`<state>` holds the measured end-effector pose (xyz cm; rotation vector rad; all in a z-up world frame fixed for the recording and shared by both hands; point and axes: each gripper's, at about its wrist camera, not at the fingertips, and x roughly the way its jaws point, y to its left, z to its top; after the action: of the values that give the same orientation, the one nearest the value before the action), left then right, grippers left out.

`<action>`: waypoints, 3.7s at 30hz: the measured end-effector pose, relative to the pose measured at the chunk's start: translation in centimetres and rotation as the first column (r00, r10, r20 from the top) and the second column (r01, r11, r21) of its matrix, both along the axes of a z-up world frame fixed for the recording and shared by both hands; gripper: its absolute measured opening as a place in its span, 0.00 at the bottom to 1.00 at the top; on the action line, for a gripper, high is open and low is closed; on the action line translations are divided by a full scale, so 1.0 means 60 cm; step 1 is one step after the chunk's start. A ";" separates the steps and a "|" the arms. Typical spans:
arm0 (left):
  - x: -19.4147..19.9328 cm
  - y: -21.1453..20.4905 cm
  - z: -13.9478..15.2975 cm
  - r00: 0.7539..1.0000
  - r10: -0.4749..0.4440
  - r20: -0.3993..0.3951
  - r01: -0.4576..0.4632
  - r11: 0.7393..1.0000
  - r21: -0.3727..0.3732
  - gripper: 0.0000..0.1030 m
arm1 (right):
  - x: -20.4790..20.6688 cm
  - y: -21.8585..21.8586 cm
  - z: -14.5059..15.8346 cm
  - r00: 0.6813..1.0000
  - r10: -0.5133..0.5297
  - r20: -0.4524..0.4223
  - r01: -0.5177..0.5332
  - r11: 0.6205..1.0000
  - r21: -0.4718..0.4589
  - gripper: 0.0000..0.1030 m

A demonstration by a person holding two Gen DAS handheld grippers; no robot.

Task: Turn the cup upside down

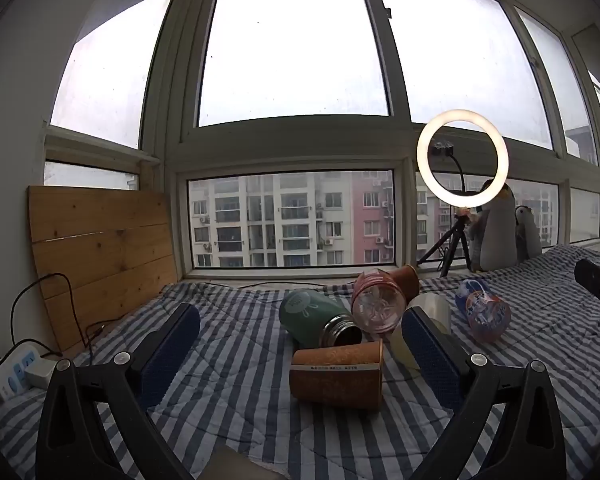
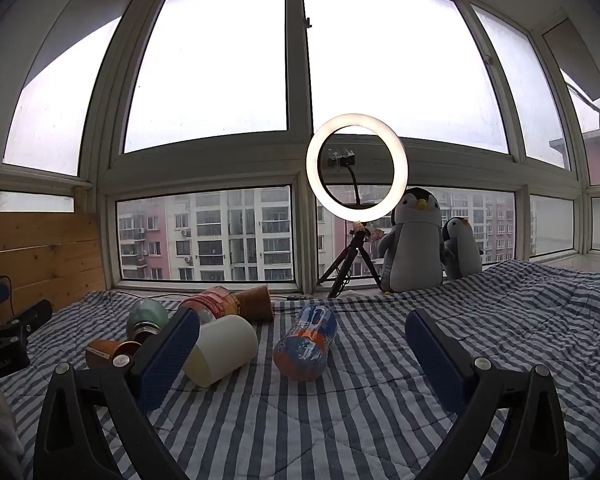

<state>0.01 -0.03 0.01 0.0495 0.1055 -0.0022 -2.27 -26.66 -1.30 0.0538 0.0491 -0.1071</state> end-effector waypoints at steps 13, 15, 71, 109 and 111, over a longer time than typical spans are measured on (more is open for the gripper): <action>0.005 -0.006 -0.005 1.000 0.001 -0.003 -0.001 1.000 -0.005 0.99 | 0.002 0.005 0.000 1.000 -0.007 0.001 0.007 1.000 -0.006 0.99; 0.008 -0.009 -0.007 1.000 0.001 -0.004 -0.001 1.000 -0.004 0.99 | 0.001 0.005 0.001 1.000 -0.008 0.001 0.008 1.000 -0.007 0.99; 0.002 0.004 -0.005 1.000 0.003 -0.003 -0.003 1.000 -0.009 0.99 | -0.001 0.002 0.000 0.999 -0.046 0.000 0.046 0.999 -0.020 0.99; 0.101 -0.096 0.021 0.943 -0.157 -0.293 0.184 0.981 0.067 0.99 | 0.109 -0.173 -0.001 0.944 0.058 -0.324 0.005 0.982 0.190 0.98; 0.125 -0.118 0.040 0.924 -0.186 -0.335 0.214 0.976 0.048 0.99 | 0.109 -0.195 -0.003 0.943 0.078 -0.324 -0.002 0.974 0.227 0.97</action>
<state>7.53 -7.10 2.41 0.1442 0.4354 -0.2124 4.30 -38.35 -1.48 0.2604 0.3998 -0.0683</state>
